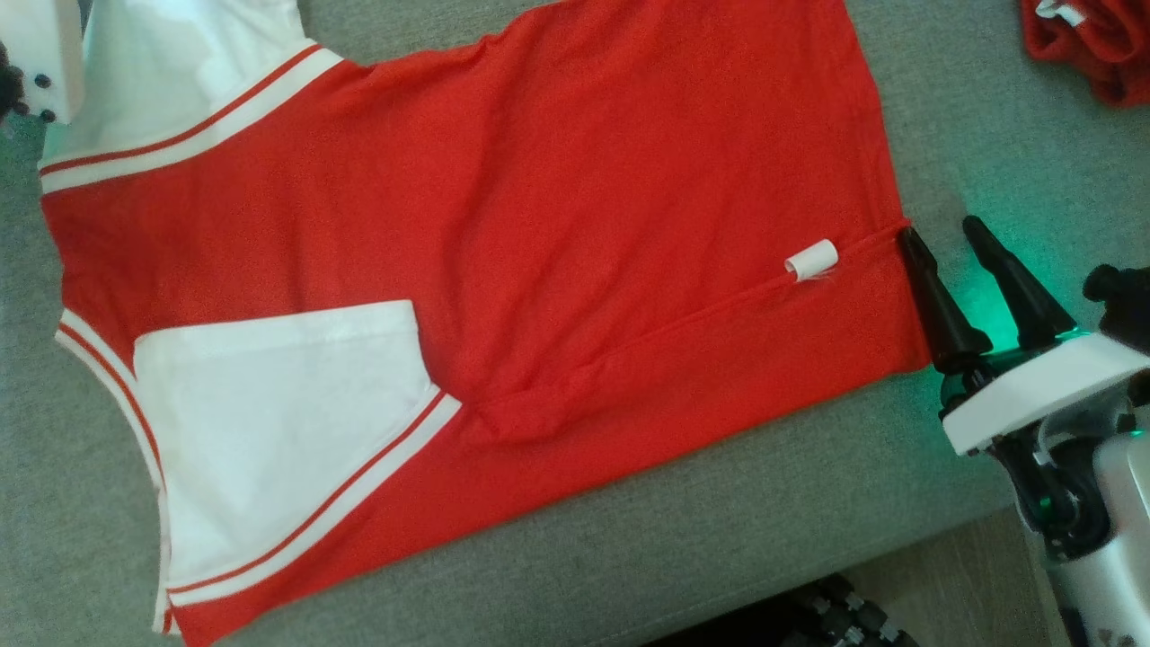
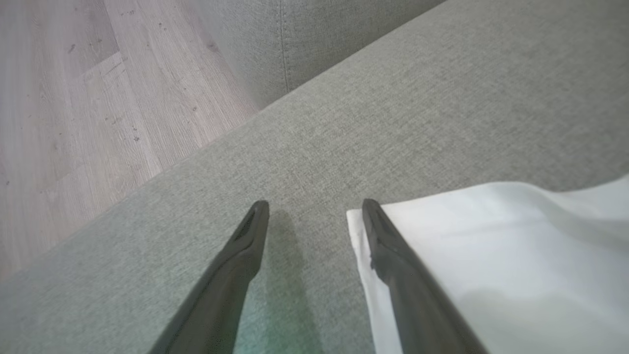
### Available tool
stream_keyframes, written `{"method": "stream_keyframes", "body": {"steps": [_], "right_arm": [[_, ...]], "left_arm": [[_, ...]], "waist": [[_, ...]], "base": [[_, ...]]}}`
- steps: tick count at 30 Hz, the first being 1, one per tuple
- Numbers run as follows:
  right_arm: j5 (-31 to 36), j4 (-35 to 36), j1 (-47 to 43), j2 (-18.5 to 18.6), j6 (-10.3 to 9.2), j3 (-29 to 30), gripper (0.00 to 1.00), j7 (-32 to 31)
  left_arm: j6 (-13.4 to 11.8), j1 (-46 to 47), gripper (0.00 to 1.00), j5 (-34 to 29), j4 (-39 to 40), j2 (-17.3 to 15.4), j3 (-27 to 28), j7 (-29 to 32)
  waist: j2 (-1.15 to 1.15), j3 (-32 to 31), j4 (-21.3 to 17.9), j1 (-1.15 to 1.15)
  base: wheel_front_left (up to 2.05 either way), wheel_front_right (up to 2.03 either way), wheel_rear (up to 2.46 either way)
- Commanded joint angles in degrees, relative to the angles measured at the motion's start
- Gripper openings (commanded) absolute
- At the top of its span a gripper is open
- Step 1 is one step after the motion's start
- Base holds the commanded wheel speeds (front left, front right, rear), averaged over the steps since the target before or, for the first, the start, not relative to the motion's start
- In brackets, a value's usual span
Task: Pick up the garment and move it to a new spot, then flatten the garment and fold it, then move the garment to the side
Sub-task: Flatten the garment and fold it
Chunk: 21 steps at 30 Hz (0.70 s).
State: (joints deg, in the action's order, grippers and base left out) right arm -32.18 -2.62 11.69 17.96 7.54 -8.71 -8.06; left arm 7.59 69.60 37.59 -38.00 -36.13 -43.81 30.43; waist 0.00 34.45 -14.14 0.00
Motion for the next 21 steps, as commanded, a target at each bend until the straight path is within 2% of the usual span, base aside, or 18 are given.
{"method": "stream_keyframes", "body": {"steps": [1, 6, 8, 9, 10, 11, 12, 16, 21], "right_arm": [[0.34, 1.14, 0.18, 0.55, -0.05, -0.61, 1.00, 0.41], [0.39, 0.73, 0.45, 0.46, -0.05, -0.26, 1.00, 0.49], [0.45, 0.64, 0.45, 0.39, -0.05, -0.12, 1.00, 0.49], [0.47, 0.62, 0.42, 0.33, -0.05, -0.04, 1.00, 0.48], [0.49, 0.58, 0.40, 0.28, -0.05, 0.05, 1.00, 0.46], [0.54, 0.56, 0.37, 0.24, -0.05, 0.13, 1.00, 0.45], [0.59, 0.55, 0.35, 0.20, -0.05, 0.21, 1.00, 0.46], [0.69, 0.65, 0.50, 0.12, -0.05, 0.39, 1.00, 0.48], [0.93, 0.90, 1.66, 0.44, -0.05, 0.43, 1.00, 0.70]], "left_arm": [[-0.10, 1.88, 1.00, 0.69, 0.78, -2.81, 0.50, 0.82], [-0.10, 2.14, 1.00, 3.74, 2.47, -3.52, -3.01, 3.04], [-0.10, 1.99, 0.65, 5.79, 3.43, -3.93, -4.09, 4.37], [-0.10, 1.86, 0.44, 6.96, 3.90, -4.11, -4.55, 5.24], [-0.10, 1.71, 0.41, 8.22, 4.41, -4.27, -4.91, 6.17], [-0.10, 1.58, 0.13, 9.41, 4.88, -4.46, -5.21, 7.11], [-0.10, 1.45, 0.00, 10.49, 5.46, -4.67, -5.59, 8.04], [-0.10, 1.80, 0.00, 11.75, 8.03, -5.88, -6.93, 8.04], [-0.10, 3.43, 0.00, 8.58, 11.33, -7.63, -10.44, -1.81]], "waist": [[0.00, 0.01, 0.01, 0.00], [0.00, -0.11, 0.06, 0.00], [0.00, -0.16, 0.10, 0.00], [0.00, -0.17, 0.13, 0.00], [0.00, -0.16, 0.18, 0.00], [0.00, -0.14, 0.22, 0.00], [0.00, -0.12, 0.26, 0.00], [0.00, -0.07, 0.41, 0.00], [0.00, -1.43, 1.27, 0.00]], "base": [[0.00, 0.00, 0.00], [0.00, 0.00, 0.00], [0.00, 0.00, 0.00], [0.00, 0.00, 0.00], [0.00, 0.00, 0.00], [0.00, 0.00, 0.00], [0.00, 0.00, 0.00], [0.00, 0.00, 0.00], [0.00, 0.00, 0.00]]}}
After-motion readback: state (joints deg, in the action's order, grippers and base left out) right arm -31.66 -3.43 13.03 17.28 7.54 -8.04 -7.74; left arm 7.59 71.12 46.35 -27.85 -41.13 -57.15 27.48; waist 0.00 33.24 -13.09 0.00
